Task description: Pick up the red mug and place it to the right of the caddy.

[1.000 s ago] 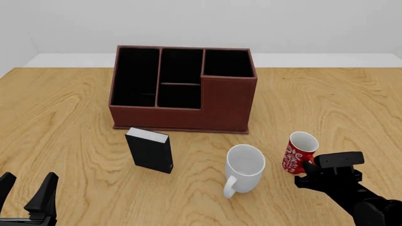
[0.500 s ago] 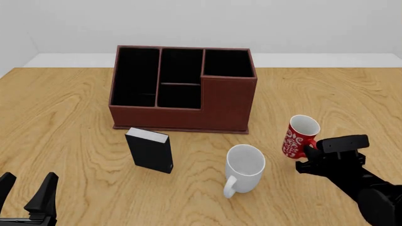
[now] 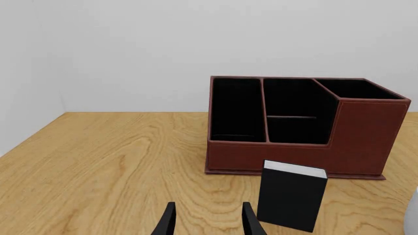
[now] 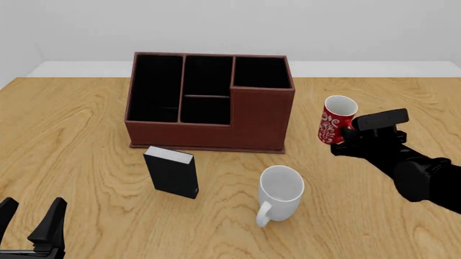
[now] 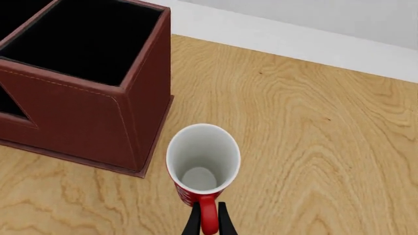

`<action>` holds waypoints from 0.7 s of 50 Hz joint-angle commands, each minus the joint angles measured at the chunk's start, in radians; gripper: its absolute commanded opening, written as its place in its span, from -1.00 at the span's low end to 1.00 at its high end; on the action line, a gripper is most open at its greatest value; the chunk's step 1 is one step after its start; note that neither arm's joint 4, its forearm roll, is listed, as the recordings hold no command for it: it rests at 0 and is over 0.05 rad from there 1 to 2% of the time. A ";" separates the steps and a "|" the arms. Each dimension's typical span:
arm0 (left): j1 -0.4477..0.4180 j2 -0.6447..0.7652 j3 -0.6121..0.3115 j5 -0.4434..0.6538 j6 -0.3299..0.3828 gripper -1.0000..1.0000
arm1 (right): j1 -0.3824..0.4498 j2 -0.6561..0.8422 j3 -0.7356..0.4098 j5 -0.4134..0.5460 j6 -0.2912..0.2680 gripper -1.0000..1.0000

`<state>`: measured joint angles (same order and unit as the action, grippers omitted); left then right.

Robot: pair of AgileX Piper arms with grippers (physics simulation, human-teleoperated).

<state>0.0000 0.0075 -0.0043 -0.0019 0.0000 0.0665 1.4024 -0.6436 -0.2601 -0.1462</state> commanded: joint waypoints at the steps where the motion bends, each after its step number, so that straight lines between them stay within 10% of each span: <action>1: 0.000 0.000 0.000 0.000 0.000 1.00 | -0.007 0.124 -0.132 -0.007 -0.007 -1.00; 35: 0.000 0.000 0.000 0.000 0.000 1.00 | 0.005 0.415 -0.371 0.021 0.004 -1.00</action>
<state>0.0000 0.0075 -0.0043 -0.0019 0.0000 0.0627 1.7608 -0.9453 -0.2510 -0.1540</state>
